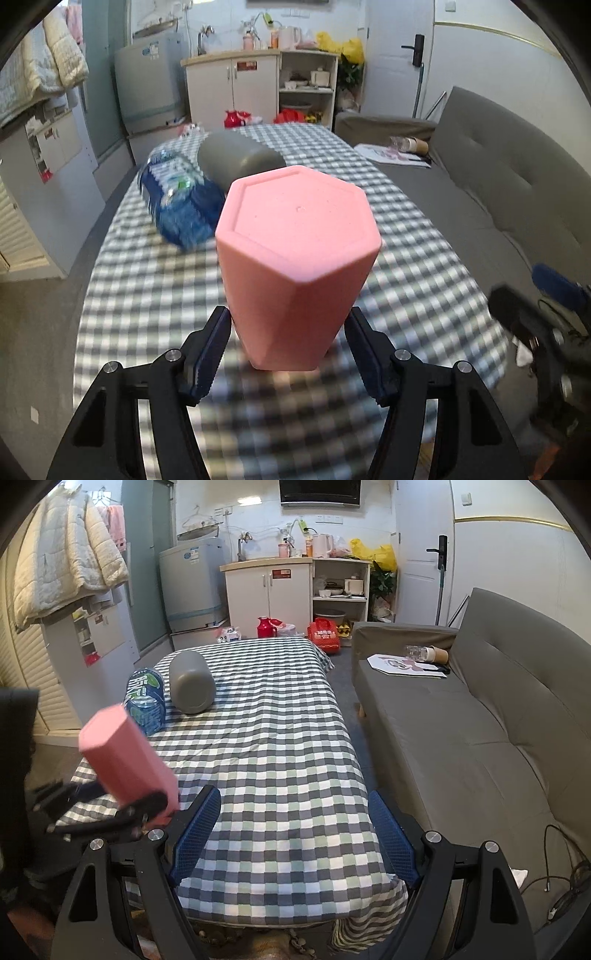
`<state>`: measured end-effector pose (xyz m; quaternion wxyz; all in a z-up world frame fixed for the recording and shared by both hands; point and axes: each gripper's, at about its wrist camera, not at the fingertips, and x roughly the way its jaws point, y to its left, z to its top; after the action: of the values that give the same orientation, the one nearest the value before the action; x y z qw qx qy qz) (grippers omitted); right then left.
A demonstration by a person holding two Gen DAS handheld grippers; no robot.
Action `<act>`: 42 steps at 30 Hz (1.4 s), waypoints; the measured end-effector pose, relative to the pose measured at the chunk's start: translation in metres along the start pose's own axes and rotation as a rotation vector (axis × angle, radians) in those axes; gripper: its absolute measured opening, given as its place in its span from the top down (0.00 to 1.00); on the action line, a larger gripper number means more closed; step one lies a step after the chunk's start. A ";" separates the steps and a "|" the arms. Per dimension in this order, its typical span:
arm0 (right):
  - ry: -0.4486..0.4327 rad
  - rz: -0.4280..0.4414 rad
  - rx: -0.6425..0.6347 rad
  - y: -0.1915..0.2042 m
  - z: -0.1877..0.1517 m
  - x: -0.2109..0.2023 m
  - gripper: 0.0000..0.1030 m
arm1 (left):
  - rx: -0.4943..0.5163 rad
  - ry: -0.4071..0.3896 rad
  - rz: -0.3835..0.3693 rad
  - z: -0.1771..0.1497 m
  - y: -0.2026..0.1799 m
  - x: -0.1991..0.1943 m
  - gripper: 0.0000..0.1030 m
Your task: Flip cup upside down
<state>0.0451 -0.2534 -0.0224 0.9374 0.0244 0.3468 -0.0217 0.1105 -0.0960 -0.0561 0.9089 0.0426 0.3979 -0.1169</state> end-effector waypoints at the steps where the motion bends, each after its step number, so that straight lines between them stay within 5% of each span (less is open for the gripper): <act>1: 0.002 0.001 -0.001 0.001 0.001 0.002 0.20 | -0.002 -0.004 0.002 0.004 0.001 0.005 0.37; 13: 0.030 0.010 0.006 0.002 0.006 0.014 0.20 | 0.001 0.001 -0.004 0.000 -0.001 0.025 0.34; 14: 0.028 0.010 0.008 0.002 0.006 0.014 0.20 | 0.002 0.018 -0.005 -0.004 -0.001 0.027 0.33; 16: 0.025 0.008 0.008 0.001 0.007 0.012 0.20 | -0.014 0.066 -0.021 -0.009 -0.002 0.029 0.13; 22: 0.011 0.003 0.022 -0.003 0.007 0.002 0.20 | -0.022 0.135 0.001 -0.024 0.002 0.015 0.13; 27: -0.006 0.044 0.048 0.000 0.005 -0.016 0.20 | -0.064 0.070 -0.006 -0.035 0.021 -0.029 0.13; 42: -0.134 0.075 -0.030 0.036 0.003 -0.065 0.20 | -0.111 -0.320 0.112 -0.031 0.056 -0.135 0.13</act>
<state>-0.0008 -0.2160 0.0231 0.9589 0.0218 0.2823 0.0168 0.0135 -0.0124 0.0209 0.9667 -0.0047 0.2510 -0.0492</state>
